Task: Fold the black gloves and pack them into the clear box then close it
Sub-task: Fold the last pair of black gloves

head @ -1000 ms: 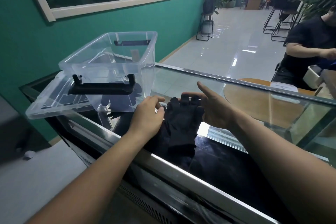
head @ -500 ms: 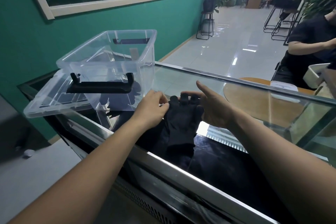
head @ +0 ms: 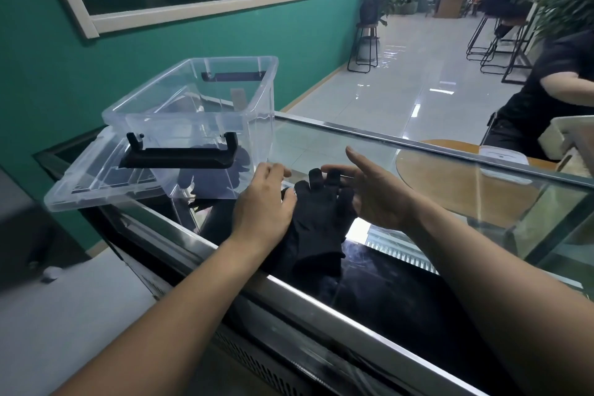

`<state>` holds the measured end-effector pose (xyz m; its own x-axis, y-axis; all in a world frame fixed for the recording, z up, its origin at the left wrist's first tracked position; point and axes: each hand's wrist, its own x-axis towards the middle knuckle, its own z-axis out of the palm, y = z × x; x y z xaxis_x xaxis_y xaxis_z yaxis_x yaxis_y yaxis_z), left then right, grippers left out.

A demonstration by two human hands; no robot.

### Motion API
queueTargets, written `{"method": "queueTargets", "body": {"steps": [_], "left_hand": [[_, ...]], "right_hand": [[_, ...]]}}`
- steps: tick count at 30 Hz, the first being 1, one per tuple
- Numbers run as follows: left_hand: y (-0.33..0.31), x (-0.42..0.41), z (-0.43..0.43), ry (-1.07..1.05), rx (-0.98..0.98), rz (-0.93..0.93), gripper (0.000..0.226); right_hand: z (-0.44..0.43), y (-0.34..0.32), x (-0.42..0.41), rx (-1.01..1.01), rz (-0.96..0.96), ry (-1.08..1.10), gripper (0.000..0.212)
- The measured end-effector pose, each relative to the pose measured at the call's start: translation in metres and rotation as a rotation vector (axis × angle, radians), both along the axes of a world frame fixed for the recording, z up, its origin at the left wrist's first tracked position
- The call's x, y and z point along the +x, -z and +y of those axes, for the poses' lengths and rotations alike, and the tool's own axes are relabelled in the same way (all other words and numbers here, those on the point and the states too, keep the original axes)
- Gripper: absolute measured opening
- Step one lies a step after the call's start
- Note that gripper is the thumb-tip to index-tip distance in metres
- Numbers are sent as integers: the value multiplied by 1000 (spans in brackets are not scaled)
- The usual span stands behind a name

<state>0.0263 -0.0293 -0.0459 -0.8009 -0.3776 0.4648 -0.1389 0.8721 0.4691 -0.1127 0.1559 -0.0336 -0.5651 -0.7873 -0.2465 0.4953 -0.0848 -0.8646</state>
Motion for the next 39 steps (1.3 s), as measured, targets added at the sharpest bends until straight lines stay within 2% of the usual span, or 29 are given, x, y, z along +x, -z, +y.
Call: {"method": "queueTargets", "body": {"steps": [2,5,9,12,14,17,18,21,25,32,35,39], "left_hand": [[4,5,4,107,-35,58,19],[10,13,10,282,27,-25,27],[15,18,12,302,-35,-107,36],[14,19,14,306,-105,-135,37],[15,20,15,305,-132,-137,36],[16,21,15,308,-137,-103,32],[15,21,15,312,-131,-80,29],[13,22,17,327,-74,-22,25],[5,30,24,385,9,-61,37],[12,42,33,410,-119,-157,52],[12,44,34,395,-143,-158,54],[10,45,36,341,-188,-211,63]], "right_hand": [[0,1,-1,-9,-6,-8,77],[1,2,-4,-32,-13,-31,78],[3,3,-5,-45,-30,-26,73],[2,1,-9,-68,64,70,62],[4,1,-12,-14,277,211,49],[7,6,-10,360,908,372,30],[6,8,-9,441,1040,374,26],[1,14,-7,574,1217,325,26],[1,16,-8,610,1262,295,30],[2,18,-7,621,1332,312,16],[3,15,-6,592,1296,361,14],[7,10,-6,517,1152,479,18]]}}
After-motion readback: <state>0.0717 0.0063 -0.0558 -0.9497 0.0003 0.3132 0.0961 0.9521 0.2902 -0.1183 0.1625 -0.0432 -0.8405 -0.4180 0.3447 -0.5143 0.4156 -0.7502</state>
